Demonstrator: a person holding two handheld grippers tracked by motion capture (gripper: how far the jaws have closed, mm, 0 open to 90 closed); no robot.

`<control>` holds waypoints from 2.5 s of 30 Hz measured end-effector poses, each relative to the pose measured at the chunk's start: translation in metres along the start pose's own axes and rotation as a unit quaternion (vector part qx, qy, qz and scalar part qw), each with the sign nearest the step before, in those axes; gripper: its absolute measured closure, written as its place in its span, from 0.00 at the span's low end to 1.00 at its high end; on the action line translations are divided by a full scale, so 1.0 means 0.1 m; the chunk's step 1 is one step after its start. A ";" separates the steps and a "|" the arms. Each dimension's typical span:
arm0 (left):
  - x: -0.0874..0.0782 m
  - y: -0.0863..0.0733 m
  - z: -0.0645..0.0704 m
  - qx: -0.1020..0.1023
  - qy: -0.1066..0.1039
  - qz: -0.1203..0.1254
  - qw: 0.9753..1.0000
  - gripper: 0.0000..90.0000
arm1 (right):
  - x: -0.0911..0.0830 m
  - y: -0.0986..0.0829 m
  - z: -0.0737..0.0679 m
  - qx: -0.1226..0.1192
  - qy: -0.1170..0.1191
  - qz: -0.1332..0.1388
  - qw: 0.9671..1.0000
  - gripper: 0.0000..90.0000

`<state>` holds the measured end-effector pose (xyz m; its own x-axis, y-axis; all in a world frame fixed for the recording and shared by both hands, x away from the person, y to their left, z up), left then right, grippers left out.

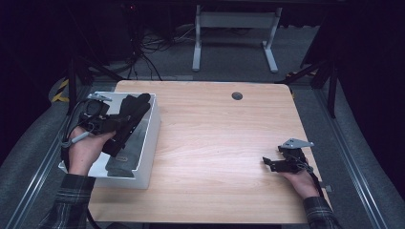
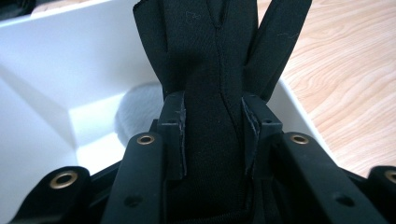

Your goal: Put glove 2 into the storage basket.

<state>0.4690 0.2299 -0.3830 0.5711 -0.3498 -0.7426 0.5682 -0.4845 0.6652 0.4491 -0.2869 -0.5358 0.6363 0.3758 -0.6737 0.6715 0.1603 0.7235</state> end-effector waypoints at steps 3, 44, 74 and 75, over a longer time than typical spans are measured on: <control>0.08 -0.06 -0.01 -0.004 0.002 -0.009 1.000 0.73 | 0.00 0.00 0.00 0.000 0.000 0.000 1.000 0.18; 0.41 -0.12 0.01 0.024 0.002 -0.020 1.000 0.17 | 0.00 0.00 0.00 0.000 0.001 0.000 1.000 0.18; 0.35 0.65 1.02 0.088 -0.104 0.074 0.988 0.18 | 0.00 0.00 -0.01 -0.002 0.003 0.000 1.000 0.18; 0.36 0.66 1.06 0.091 -0.108 0.076 0.987 0.18 | 0.00 0.00 -0.01 -0.003 0.002 -0.001 1.000 0.18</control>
<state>0.4644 0.1004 -0.3735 0.4912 -0.5820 -0.6481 0.3585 -0.5430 0.7594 0.4484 -0.2863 -0.5358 0.6339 0.3794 -0.6740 0.6702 0.1655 0.7235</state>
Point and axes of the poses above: each handheld gripper's, and its own axes: x roughly forward along the jaws, y roughly out of its top, z roughly to its right, the point moved 10 cm from there along x, roughly forward along the jaws, and after that the axes turned 14 degrees about x, right-handed, at the moved point
